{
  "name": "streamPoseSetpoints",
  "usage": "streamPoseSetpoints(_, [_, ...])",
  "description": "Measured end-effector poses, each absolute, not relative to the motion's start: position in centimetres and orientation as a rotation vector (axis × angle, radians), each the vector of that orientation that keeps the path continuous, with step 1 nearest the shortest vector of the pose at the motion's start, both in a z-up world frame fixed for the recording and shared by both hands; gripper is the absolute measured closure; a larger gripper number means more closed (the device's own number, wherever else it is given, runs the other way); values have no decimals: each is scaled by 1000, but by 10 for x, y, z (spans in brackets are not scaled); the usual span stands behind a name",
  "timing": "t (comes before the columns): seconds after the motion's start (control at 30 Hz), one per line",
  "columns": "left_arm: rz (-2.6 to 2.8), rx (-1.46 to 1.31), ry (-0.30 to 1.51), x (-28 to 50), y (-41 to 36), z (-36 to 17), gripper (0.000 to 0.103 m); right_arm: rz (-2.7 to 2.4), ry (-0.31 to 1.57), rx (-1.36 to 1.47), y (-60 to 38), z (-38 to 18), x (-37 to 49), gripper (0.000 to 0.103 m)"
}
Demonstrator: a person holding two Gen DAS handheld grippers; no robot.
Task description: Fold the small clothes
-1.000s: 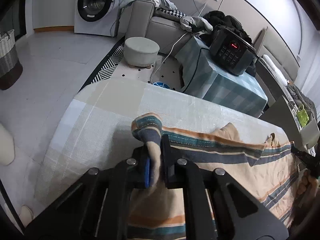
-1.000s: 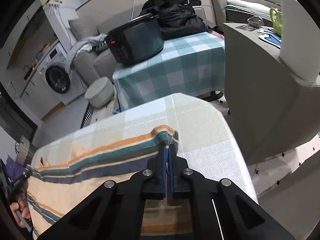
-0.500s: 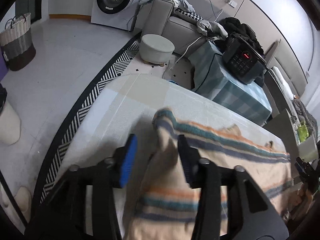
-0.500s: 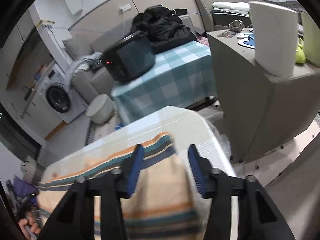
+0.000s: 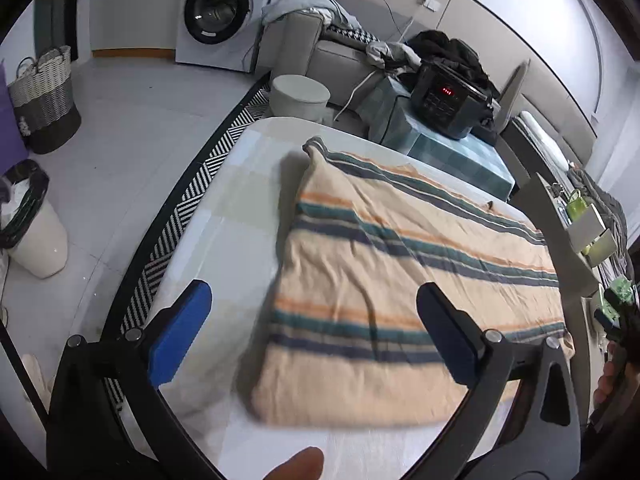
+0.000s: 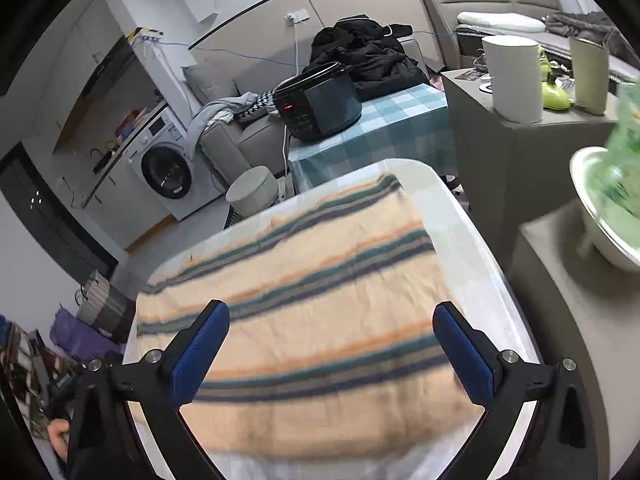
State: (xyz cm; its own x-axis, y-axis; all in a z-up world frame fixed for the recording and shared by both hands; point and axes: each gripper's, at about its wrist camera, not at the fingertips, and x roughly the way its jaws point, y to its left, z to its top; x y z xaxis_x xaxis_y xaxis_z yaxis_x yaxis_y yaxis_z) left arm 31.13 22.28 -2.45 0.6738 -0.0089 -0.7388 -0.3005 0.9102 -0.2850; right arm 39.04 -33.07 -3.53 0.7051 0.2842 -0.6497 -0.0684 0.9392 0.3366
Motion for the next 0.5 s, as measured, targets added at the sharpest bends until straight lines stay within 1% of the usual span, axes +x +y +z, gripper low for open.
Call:
streamPoseSetpoints(0.17, [129,-521,842,263,210,-32,1,192,806,331,-336,-53,352,0])
streamPoseSetpoints(0.33, [96,-641,842,244,217,-43,2,174,862,413,-357,-76,333,0])
streamPoseSetpoints(0.4, [87,-669,852,237,217,-50,3,157,876,437,-364,-85,329,4])
streamPoseSetpoints(0.43, [76,-685,862,234,216,-53,6,158,891,448,-367,-90,327,5])
streamPoseSetpoints(0.47, [66,-698,874,238,217,-57,9,166,905,457,-369,-95,327,10])
streamPoseSetpoints(0.5, [52,-722,890,239,219,-62,15,165,922,469,-371,-99,328,12])
